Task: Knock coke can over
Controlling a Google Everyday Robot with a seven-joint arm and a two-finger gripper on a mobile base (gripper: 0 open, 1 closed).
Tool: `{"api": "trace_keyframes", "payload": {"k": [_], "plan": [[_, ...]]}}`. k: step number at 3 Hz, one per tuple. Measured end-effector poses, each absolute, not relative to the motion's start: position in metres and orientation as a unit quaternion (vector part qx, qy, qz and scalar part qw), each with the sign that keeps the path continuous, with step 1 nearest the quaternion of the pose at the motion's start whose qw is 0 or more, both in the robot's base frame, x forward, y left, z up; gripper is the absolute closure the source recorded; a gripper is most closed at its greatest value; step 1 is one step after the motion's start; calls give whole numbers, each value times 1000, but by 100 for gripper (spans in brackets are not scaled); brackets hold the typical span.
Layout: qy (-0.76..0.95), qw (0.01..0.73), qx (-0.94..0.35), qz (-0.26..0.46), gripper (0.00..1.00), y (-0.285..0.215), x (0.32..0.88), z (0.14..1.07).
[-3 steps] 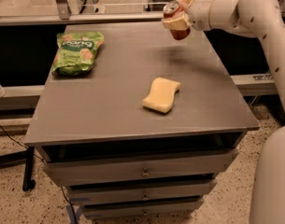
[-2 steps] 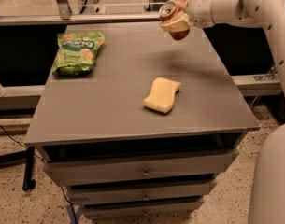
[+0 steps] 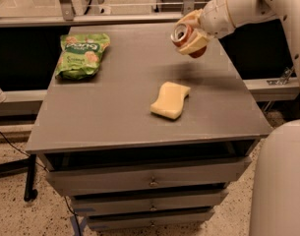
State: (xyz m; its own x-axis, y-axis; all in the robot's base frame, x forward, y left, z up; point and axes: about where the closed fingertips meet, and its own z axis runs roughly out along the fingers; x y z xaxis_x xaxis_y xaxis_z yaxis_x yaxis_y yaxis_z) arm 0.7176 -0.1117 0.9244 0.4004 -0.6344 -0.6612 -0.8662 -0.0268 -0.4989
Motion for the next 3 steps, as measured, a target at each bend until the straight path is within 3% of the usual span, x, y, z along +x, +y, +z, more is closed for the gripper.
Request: {"api": "trace_keyframes", "payload": {"k": [3], "plan": [[483, 253, -833, 96, 100, -152, 678, 868]]}}
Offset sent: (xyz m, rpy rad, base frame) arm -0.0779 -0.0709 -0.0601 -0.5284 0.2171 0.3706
